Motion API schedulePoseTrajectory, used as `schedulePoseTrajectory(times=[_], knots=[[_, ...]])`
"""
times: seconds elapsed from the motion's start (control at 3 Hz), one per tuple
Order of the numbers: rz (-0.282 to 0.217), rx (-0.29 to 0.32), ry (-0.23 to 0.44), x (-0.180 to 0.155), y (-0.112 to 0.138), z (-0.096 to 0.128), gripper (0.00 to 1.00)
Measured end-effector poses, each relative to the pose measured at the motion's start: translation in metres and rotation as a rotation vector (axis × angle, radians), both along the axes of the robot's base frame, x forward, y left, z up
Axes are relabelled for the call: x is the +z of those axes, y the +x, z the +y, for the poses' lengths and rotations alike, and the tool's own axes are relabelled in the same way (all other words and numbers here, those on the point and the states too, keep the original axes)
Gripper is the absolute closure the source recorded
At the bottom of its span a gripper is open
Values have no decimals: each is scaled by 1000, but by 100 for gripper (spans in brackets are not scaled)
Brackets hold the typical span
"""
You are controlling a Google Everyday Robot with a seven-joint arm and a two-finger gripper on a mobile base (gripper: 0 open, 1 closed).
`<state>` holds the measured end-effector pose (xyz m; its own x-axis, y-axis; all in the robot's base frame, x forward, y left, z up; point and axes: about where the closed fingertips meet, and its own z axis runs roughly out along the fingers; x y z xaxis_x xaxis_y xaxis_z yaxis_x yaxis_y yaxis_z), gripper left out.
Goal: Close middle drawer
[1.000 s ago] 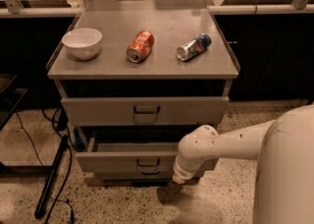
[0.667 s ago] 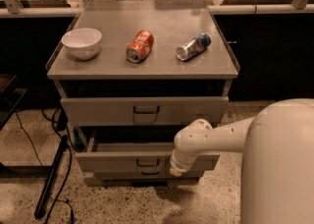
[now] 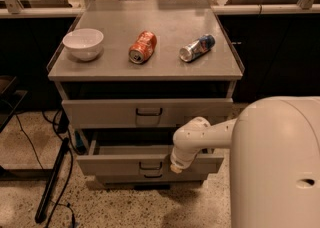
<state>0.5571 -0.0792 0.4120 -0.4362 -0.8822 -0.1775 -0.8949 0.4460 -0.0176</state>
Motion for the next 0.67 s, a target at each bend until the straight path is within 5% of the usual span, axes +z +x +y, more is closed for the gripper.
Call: schedulePoseTrajectory(times=[0.33, 0.67], knots=[[4, 8, 8, -4, 7, 1, 100], [4, 9, 9, -5, 8, 1, 85]])
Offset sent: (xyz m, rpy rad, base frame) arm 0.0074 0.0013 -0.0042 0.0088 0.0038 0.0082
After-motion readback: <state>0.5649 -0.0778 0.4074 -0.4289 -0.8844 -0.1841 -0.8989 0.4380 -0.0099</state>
